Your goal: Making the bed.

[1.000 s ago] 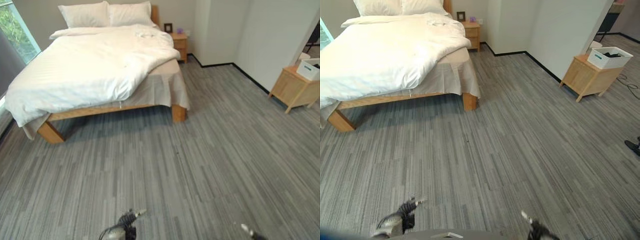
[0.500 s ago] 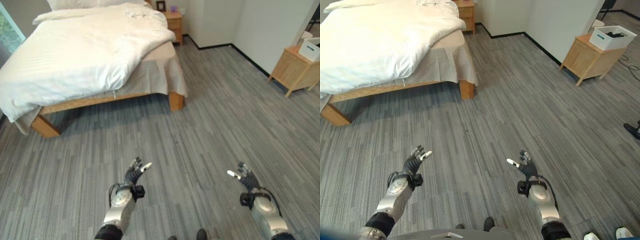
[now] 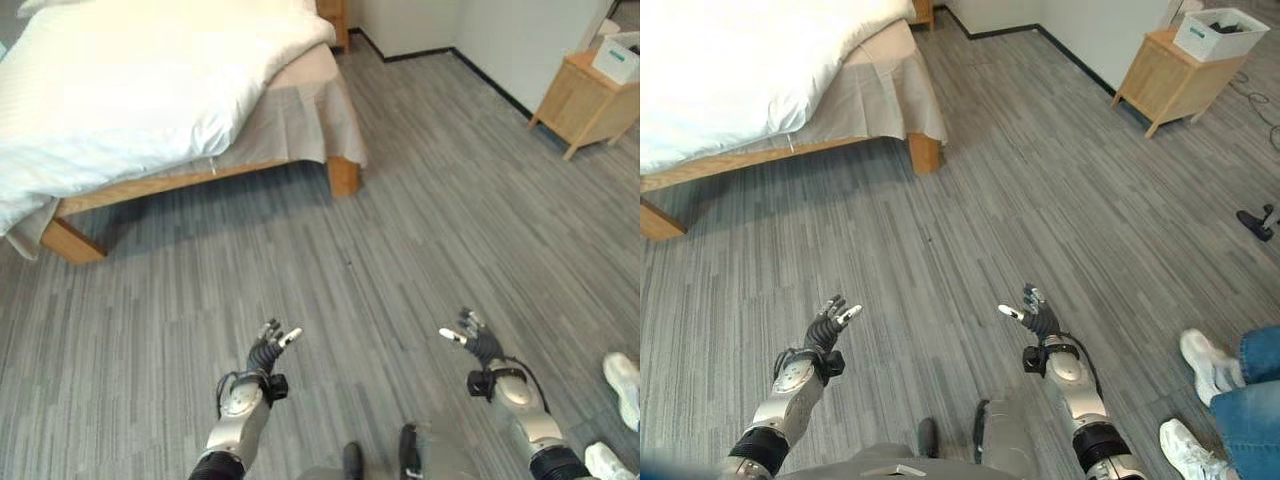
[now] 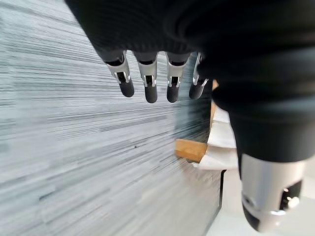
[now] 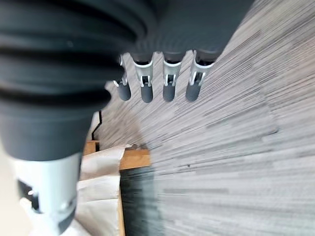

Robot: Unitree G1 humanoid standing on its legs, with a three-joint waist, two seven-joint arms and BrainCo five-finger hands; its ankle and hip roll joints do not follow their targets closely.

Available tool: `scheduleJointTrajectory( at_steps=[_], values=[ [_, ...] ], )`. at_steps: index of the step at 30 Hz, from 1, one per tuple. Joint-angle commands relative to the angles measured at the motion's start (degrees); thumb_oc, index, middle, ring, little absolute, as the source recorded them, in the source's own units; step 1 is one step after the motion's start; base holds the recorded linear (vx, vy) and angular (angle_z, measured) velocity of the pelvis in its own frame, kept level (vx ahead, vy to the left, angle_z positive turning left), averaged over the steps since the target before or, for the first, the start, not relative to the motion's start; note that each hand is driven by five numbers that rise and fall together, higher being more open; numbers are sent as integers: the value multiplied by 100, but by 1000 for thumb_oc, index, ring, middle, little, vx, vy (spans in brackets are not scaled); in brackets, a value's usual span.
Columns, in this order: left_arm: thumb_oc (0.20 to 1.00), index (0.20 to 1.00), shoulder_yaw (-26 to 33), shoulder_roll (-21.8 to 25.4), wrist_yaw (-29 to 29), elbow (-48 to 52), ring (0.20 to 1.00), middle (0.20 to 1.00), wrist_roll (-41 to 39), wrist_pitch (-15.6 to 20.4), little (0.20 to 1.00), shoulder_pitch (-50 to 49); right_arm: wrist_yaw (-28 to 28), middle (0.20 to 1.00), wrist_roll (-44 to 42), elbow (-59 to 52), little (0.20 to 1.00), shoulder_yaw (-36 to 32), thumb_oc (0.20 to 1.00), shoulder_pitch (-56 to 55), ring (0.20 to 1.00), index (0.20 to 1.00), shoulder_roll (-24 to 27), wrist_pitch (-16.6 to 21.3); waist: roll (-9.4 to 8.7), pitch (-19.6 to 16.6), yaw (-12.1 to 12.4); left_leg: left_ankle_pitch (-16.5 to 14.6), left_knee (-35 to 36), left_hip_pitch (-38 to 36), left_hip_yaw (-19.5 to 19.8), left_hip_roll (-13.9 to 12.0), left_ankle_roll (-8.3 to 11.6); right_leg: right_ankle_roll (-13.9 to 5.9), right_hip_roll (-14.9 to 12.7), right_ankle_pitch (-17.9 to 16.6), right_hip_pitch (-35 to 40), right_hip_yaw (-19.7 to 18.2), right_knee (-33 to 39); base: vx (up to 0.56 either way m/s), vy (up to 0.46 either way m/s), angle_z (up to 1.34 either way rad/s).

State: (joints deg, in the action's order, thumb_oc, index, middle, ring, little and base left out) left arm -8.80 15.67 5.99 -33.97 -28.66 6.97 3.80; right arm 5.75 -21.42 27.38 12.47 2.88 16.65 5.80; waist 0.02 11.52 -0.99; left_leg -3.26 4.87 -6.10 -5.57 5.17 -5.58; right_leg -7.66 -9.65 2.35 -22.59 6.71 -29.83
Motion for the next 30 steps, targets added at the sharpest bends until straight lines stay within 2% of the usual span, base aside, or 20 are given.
scheduleJointTrajectory(
  at_steps=[1, 4, 5, 7, 9, 10, 12, 13, 14, 15, 17, 20, 23, 24, 25, 26, 27, 28, 29, 30],
  values=[
    [1000, 1000, 1, 232, -57, 250, 1000, 1000, 176, 235, 1000, 219, -119, 1000, -211, -171, 1000, 11, 1000, -26, 1000, 1000, 51, 249, -37, -82, -151, -170, 13, -706, 692, -243, 388, -310, 195, -1217, 794, -33, 2100, 432, -132, 32],
    [1000, 1000, -76, 194, -145, 175, 1000, 1000, 197, 218, 1000, 360, -135, 1000, -76, -267, 1000, -3, 1000, -161, 1000, 1000, 159, 213, -92, -72, -395, -393, 13, -1088, 971, -395, 549, -432, 419, -1542, 526, -2, 3379, 481, -174, 54],
    [1000, 1000, -126, 116, -176, 191, 1000, 1000, 154, 215, 1000, 415, -160, 1000, -62, -373, 1000, -95, 1000, -245, 1000, 1000, 170, 186, -124, -127, -493, -440, 13, -1296, 1071, -476, 638, -497, 421, -1579, 340, 189, 3483, 500, -192, 78],
    [1000, 1000, -169, 82, -196, 261, 1000, 1000, 178, 215, 1000, 385, -171, 1000, -90, -359, 1000, -179, 1000, -308, 1000, 1000, 174, 194, -107, -167, -532, -441, 13, -1431, 1139, -545, 680, -500, 416, -1661, 386, 282, 3453, 440, -188, 88],
    [1000, 1000, -268, 43, -258, 476, 1000, 1000, 138, 201, 1000, 285, -200, 1000, -168, -381, 1000, -224, 1000, -395, 1000, 1000, 177, 204, -43, -281, -559, -173, -172, -1498, 1180, -716, 822, -338, 406, -1706, 594, 336, 3292, 497, -239, 73],
    [1000, 1000, -306, 12, -224, 511, 1000, 1000, 121, 190, 1000, 279, -186, 1000, -201, -368, 1000, -211, 1000, -387, 1000, 1000, 204, 223, 19, -313, -576, 143, -485, -1431, 1186, -836, 934, -206, 488, -1602, 625, 341, 3140, 500, -265, 78],
    [1000, 1000, -364, -35, -242, 577, 1000, 1000, -36, 161, 1000, 282, -228, 1000, -214, -371, 1000, -141, 1000, -336, 1000, 1000, 327, 195, 105, -337, -608, 1352, -1791, -1114, 1175, -1018, 1335, 42, 599, -1308, 810, 321, 2788, 552, -318, 56],
    [1000, 1000, -396, -26, -284, 589, 1000, 1000, -68, 123, 1000, 290, -217, 1000, -280, -390, 1000, -101, 1000, -299, 1000, 1000, 382, 148, 22, -325, -572, 1747, -2528, -665, 1075, -997, 1383, 166, 587, -1200, 1034, 312, 2803, 556, -422, 29],
    [1000, 1000, -430, -6, -276, 595, 1000, 1000, -7, 81, 1000, 354, -214, 1000, -430, -436, 1000, -99, 1000, -253, 1000, 1000, 411, 199, -127, -269, -523, 2064, -3546, -151, 794, -1055, 1411, 338, 557, -1109, 1347, 366, 2901, 575, -529, 11],
    [1000, 1000, -417, 60, -343, 734, 1000, 1000, 25, 72, 1000, 363, -275, 1000, -511, -433, 1000, -69, 1000, -218, 1000, 1000, 438, 197, -266, -184, -380, 2032, -4357, 137, 420, -1168, 1352, 480, 604, -970, 1670, 432, 2994, 563, -551, -11],
    [1000, 1000, -410, 165, -317, 916, 1000, 1000, 83, 47, 1000, 379, -287, 1000, -431, -391, 1000, -26, 1000, -159, 1000, 1000, 594, 122, -434, -31, -85, 1705, -5030, 922, 7, -1219, 1198, 571, 603, -694, 2174, 384, 3195, 531, -399, -26],
    [1000, 1000, -372, 120, -434, 933, 1000, 1000, -235, 60, 1000, 385, -206, 1000, -375, -299, 1000, 2, 1000, 44, 1000, 1000, 715, 58, -472, 39, 315, 1359, -4526, 1863, -303, -1163, 1169, 520, 599, -491, 2799, 319, 3459, 525, -179, -47],
    [1000, 1000, -287, 70, -583, 990, 1000, 1000, -404, 105, 1000, 77, -285, 1000, -403, -507, 1000, -171, 1000, -76, 1000, 1000, 734, 134, -348, -125, 522, 1450, -2605, 2179, -615, -1019, 1103, 421, 690, -234, 3153, 341, 3483, 618, -21, -36],
    [1000, 1000, -255, 65, -585, 1006, 1000, 1000, -401, 115, 1000, -10, -279, 1000, -363, -495, 1000, -161, 1000, -70, 1000, 1000, 713, 163, -266, -160, 622, 1569, -1411, 2074, -735, -794, 1101, 338, 772, -87, 3338, 313, 3483, 666, 42, -57],
    [1000, 1000, -226, 57, -638, 1022, 1000, 1000, -462, 111, 1000, -96, -313, 1000, -317, -490, 1000, -158, 1000, -14, 1000, 1000, 684, 173, -228, -236, 689, 1583, -866, 2000, -840, -701, 1065, 286, 834, 7, 3527, 310, 3483, 662, 30, -45],
    [1000, 1000, -224, 41, -659, 1032, 1000, 1000, -456, 92, 1000, -110, -324, 1000, -247, -430, 1000, -147, 1000, 77, 1000, 1000, 682, 161, -198, -306, 704, 1624, -607, 1913, -1139, -656, 1022, 236, 860, 43, 3673, 339, 3483, 730, -1, -38],
    [1000, 1000, -173, 153, -859, 1290, 1000, 1000, -503, 8, 1000, -338, -389, 1000, -124, -562, 1000, -225, 1000, 67, 1000, 1000, 674, 57, -274, -412, 676, 1319, -782, 1645, -1477, -564, 800, 143, 764, 10, 3803, 341, 3302, 997, 214, 14],
    [1000, 1000, -316, 214, -979, 1356, 1000, 1000, -392, -40, 1000, -314, -506, 1000, -68, -593, 1000, -117, 1000, -74, 1000, 1000, 399, 109, -289, -523, 699, 820, -541, 1042, -1473, -192, 226, -606, 153, -1534, 3017, 394, 720, 990, 279, 30],
    [1000, 1000, -339, 251, -946, 1449, 1000, 1000, -377, -39, 1000, -244, -513, 1000, -154, -660, 1000, -131, 1000, -137, 1000, 1000, 331, 90, -197, -431, 559, 784, -383, 753, -1379, -237, 135, -628, 110, -1828, 2541, 222, -169, 763, 292, 44],
    [1000, 1000, -390, 294, -964, 1465, 1000, 1000, -380, -6, 1000, -163, -557, 1000, -189, -716, 1000, -148, 1000, -236, 1000, 1000, 327, 102, -89, -366, 388, 689, -284, 538, -1271, -319, 116, -531, 161, -1702, 2160, 85, -561, 422, 67, 26]
  ],
)
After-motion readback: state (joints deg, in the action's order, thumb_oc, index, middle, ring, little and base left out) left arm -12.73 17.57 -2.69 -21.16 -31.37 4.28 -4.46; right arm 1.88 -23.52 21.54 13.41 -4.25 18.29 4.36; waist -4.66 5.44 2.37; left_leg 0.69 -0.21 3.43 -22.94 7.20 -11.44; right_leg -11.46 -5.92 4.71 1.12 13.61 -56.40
